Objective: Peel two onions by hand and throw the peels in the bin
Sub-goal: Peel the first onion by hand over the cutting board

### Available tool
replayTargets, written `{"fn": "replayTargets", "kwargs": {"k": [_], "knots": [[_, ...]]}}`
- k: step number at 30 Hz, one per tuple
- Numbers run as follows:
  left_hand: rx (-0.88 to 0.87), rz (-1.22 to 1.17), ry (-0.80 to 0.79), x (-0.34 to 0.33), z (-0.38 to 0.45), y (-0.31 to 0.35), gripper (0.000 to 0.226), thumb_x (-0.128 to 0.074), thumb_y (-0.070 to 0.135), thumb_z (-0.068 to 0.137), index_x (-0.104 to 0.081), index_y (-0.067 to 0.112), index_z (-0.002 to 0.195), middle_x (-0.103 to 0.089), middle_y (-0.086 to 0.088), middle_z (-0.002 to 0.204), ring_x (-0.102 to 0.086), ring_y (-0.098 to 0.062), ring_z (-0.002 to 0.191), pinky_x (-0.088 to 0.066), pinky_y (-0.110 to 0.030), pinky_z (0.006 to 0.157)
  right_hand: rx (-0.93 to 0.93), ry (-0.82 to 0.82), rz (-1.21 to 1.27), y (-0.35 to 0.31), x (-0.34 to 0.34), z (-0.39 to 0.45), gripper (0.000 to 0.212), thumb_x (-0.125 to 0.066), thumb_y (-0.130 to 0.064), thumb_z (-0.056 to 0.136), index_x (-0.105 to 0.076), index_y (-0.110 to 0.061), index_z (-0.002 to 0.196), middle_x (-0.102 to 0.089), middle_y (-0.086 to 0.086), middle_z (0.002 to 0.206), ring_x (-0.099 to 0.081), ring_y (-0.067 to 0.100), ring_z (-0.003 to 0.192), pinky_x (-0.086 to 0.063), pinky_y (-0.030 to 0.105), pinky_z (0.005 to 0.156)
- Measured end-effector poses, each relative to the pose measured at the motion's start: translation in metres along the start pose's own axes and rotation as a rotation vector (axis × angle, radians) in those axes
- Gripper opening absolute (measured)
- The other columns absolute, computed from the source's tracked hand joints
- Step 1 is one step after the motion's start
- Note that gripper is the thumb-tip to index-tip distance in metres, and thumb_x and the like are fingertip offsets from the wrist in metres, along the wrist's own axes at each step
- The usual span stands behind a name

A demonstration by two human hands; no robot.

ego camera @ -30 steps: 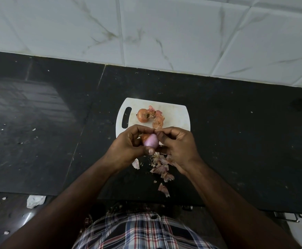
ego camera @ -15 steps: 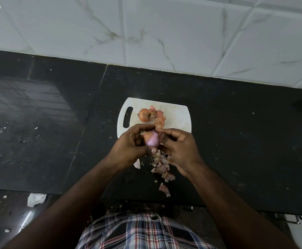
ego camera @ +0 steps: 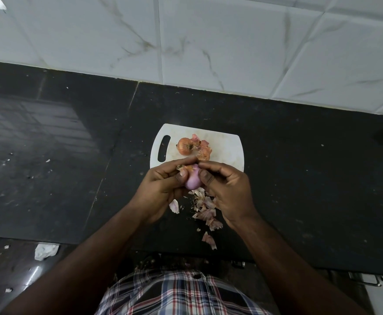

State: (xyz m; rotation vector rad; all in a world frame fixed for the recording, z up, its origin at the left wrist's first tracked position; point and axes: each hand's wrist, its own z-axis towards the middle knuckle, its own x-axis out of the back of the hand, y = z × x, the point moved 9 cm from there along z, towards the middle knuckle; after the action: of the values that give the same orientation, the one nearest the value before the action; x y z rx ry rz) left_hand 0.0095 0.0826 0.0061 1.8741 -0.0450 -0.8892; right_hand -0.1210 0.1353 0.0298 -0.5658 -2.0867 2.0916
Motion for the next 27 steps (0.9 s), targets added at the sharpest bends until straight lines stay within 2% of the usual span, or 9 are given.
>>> {"fn": "replayTargets", "kwargs": {"k": [5, 8, 12, 15, 17, 19, 21, 23, 27], "knots": [[-0.054, 0.042, 0.104, 0.003, -0.001, 0.001, 0.04, -0.055, 0.011, 0.089, -0.062, -0.008, 0.124, -0.07, -0.024, 0.118, -0.069, -0.033, 0.106, -0.061, -0.039, 0.085, 0.037, 0.0, -0.055, -0.002, -0.001, 0.0, 0.019, -0.07, -0.002, 0.086, -0.075, -0.012, 0.1, -0.075, 0.01, 0.107, -0.07, 0.024, 0.106, -0.056, 0.038, 0.091], [-0.041, 0.088, 0.083, 0.003, 0.001, 0.002, 0.041, -0.054, 0.021, 0.092, -0.063, 0.0, 0.126, -0.07, -0.019, 0.12, -0.068, -0.034, 0.109, -0.058, -0.045, 0.09, -0.031, 0.016, 0.016, 0.003, -0.001, 0.001, 0.019, -0.068, -0.001, 0.088, -0.074, -0.01, 0.104, -0.075, 0.011, 0.106, -0.071, 0.027, 0.105, -0.058, 0.04, 0.089], [0.048, 0.022, -0.104, -0.005, 0.002, 0.001, 0.055, -0.067, 0.005, 0.086, -0.053, 0.007, 0.139, -0.064, -0.015, 0.135, -0.065, -0.029, 0.117, -0.057, -0.038, 0.095, -0.129, 0.065, 0.114, 0.008, 0.003, 0.003, 0.019, -0.064, 0.0, 0.091, -0.075, -0.011, 0.102, -0.075, 0.013, 0.108, -0.071, 0.031, 0.105, -0.057, 0.052, 0.089], [0.012, 0.211, -0.028, -0.001, 0.003, 0.005, 0.058, -0.077, 0.001, 0.075, -0.062, 0.012, 0.13, -0.07, -0.009, 0.125, -0.07, -0.029, 0.108, -0.059, -0.036, 0.087, -0.152, 0.055, -0.005, 0.009, 0.003, 0.006, 0.019, -0.064, -0.003, 0.093, -0.076, -0.014, 0.104, -0.074, 0.009, 0.109, -0.071, 0.028, 0.105, -0.057, 0.054, 0.089], [-0.041, 0.343, 0.039, -0.002, 0.003, 0.011, 0.057, -0.08, 0.001, 0.073, -0.065, 0.014, 0.126, -0.073, -0.005, 0.119, -0.073, -0.027, 0.101, -0.06, -0.034, 0.082, -0.084, 0.047, -0.25, -0.002, 0.004, 0.009, 0.015, -0.068, -0.013, 0.091, -0.076, -0.019, 0.104, -0.075, -0.001, 0.105, -0.071, 0.016, 0.103, -0.059, 0.047, 0.089], [-0.081, 0.447, 0.071, -0.005, 0.003, 0.015, 0.055, -0.079, -0.007, 0.076, -0.067, 0.014, 0.125, -0.074, -0.002, 0.114, -0.075, -0.02, 0.095, -0.06, -0.028, 0.077, 0.027, 0.026, -0.547, -0.016, -0.001, 0.01, 0.017, -0.076, -0.026, 0.086, -0.076, -0.022, 0.103, -0.072, -0.009, 0.102, -0.067, 0.005, 0.099, -0.058, 0.032, 0.086], [-0.125, 0.545, 0.081, -0.008, 0.004, 0.018, 0.052, -0.078, -0.008, 0.078, -0.068, 0.022, 0.119, -0.074, -0.002, 0.114, -0.075, -0.014, 0.093, -0.059, -0.026, 0.076, 0.105, 0.042, -0.72, -0.027, -0.007, 0.011, 0.02, -0.078, -0.03, 0.082, -0.075, -0.021, 0.1, -0.069, -0.01, 0.099, -0.065, 0.004, 0.094, -0.054, 0.024, 0.079], [-0.16, 0.627, 0.108, -0.009, 0.005, 0.02, 0.053, -0.083, -0.002, 0.075, -0.068, 0.032, 0.112, -0.074, 0.001, 0.114, -0.074, -0.012, 0.093, -0.06, -0.028, 0.079, 0.159, 0.08, -0.779, -0.033, -0.011, 0.011, 0.013, -0.078, -0.024, 0.083, -0.075, -0.017, 0.094, -0.069, -0.006, 0.095, -0.064, 0.007, 0.089, -0.052, 0.024, 0.078], [-0.113, 0.615, 0.117, -0.006, 0.005, 0.019, 0.056, -0.088, 0.002, 0.068, -0.069, 0.031, 0.112, -0.076, 0.011, 0.104, -0.075, -0.013, 0.08, -0.061, -0.027, 0.077, 0.174, 0.107, -0.862, -0.033, -0.009, 0.013, 0.006, -0.07, -0.01, 0.087, -0.074, -0.013, 0.09, -0.068, -0.003, 0.092, -0.059, 0.008, 0.085, -0.047, 0.019, 0.076]]}}
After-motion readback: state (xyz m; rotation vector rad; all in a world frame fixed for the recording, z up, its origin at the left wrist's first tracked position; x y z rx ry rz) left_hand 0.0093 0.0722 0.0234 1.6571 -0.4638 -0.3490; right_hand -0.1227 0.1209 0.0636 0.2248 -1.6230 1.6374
